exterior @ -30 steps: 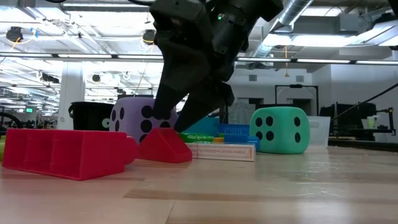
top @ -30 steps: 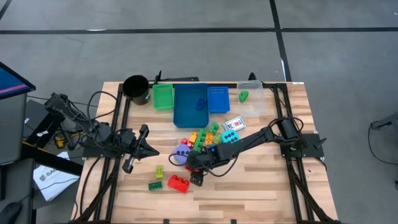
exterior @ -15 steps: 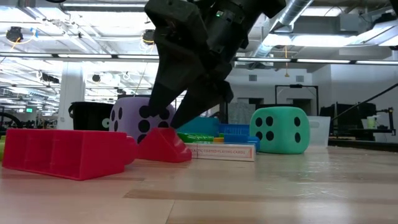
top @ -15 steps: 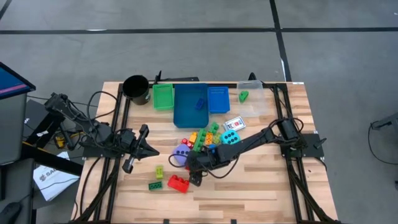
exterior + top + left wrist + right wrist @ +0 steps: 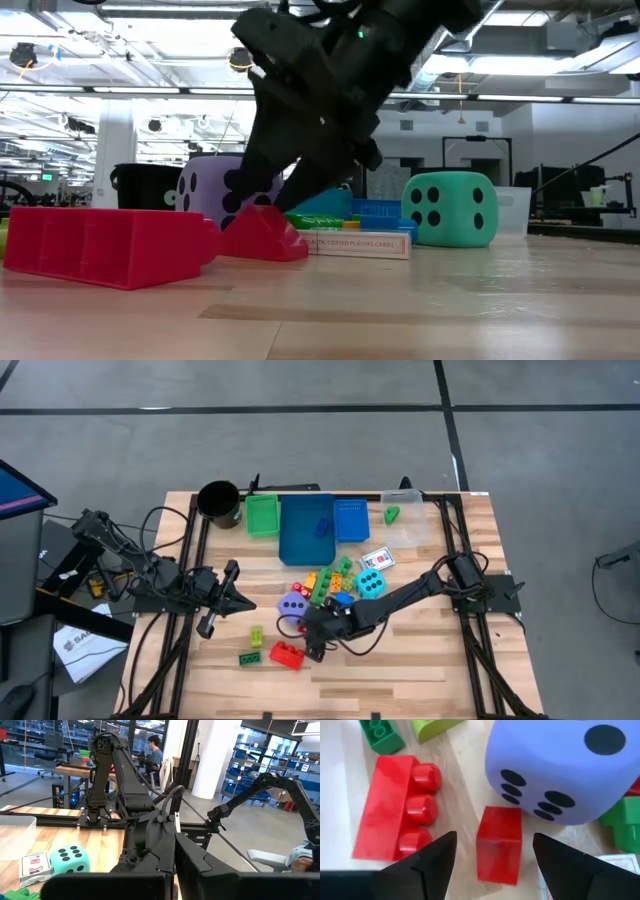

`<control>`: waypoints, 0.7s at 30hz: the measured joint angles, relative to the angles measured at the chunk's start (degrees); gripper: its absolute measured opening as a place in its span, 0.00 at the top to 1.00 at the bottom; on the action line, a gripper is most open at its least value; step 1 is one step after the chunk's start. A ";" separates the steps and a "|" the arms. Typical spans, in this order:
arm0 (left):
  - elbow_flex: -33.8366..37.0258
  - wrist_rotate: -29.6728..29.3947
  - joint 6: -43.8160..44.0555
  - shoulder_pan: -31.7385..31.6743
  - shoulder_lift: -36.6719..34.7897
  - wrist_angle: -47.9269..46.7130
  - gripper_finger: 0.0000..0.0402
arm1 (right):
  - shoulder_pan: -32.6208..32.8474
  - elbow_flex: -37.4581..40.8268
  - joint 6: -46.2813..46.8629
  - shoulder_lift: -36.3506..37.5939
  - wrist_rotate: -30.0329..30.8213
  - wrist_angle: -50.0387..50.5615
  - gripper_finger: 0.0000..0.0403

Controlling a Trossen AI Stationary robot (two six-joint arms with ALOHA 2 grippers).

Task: Pick & Place Toys
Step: Put the small red game piece into the dark blue bin

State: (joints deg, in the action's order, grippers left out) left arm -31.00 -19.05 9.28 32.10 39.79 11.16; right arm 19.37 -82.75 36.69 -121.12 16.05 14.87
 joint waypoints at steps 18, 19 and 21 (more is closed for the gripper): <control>0.00 0.00 -0.42 -0.01 0.00 0.07 1.00 | 0.51 5.19 0.83 0.00 2.32 -5.03 0.35; 0.00 0.00 -0.42 0.00 0.00 0.07 1.00 | 0.51 5.19 0.83 0.00 2.36 -5.05 0.36; 0.00 0.00 -0.42 -0.01 0.00 0.07 1.00 | 0.51 5.19 0.83 0.00 2.36 -4.99 0.37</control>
State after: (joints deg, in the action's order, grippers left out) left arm -31.00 -19.05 8.86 32.09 39.79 11.22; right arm 19.88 -77.56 37.52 -121.12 18.41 9.89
